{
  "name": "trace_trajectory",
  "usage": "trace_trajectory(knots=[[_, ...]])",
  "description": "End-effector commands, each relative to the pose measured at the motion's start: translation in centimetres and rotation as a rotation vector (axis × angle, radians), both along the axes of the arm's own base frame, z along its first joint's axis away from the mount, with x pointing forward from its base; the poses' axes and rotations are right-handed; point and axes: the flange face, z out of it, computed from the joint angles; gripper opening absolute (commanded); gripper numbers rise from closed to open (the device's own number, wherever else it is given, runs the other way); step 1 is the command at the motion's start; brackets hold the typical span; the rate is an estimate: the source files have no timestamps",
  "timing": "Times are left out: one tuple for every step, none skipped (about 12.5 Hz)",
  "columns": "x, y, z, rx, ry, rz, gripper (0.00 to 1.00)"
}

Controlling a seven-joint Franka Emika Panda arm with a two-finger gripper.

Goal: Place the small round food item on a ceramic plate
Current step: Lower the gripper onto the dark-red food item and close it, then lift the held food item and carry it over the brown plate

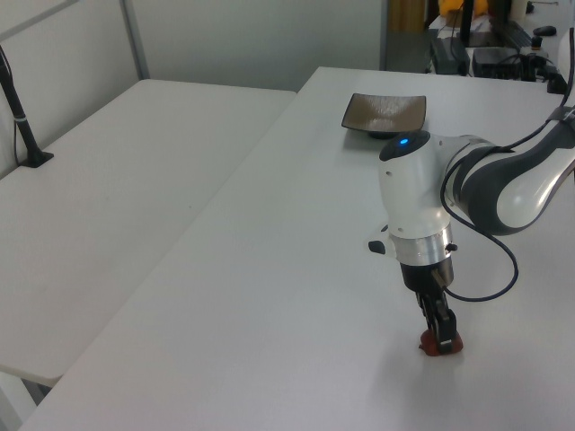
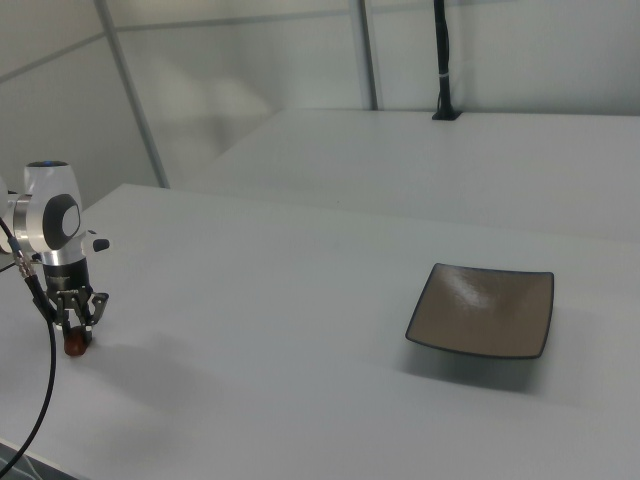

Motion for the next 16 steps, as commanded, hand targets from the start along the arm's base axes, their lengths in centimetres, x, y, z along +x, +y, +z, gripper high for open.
trace_trajectory(knots=[[0.0,0.3,0.2,-0.002,-0.022,0.001,0.0],[0.1,0.2,0.2,-0.002,-0.022,-0.002,0.0],[0.2,0.2,0.4,-0.002,-0.022,-0.009,0.0],[0.3,0.1,0.5,-0.001,-0.026,-0.009,0.0],[0.5,0.0,0.8,-0.003,-0.032,-0.007,0.0],[1.1,-0.7,1.5,-0.008,-0.047,-0.01,0.01],[1.9,-1.7,2.7,-0.008,-0.073,-0.02,0.01],[2.8,-2.9,3.9,-0.018,-0.106,-0.011,0.01],[3.3,-4.4,5.0,-0.05,-0.114,0.001,0.01],[4.0,-6.5,5.8,-0.109,-0.113,0.018,0.01],[4.9,-8.3,7.3,-0.147,-0.132,0.014,0.01],[5.8,-10.3,8.3,-0.187,-0.145,-0.001,0.01],[7.0,-12.9,9.3,-0.25,-0.179,-0.014,0.01],[8.4,-15.8,10.6,-0.312,-0.227,-0.028,0.01],[9.5,-18.1,11.2,-0.344,-0.25,-0.051,0.01],[10.5,-20.4,11.8,-0.373,-0.268,-0.075,0.01]])
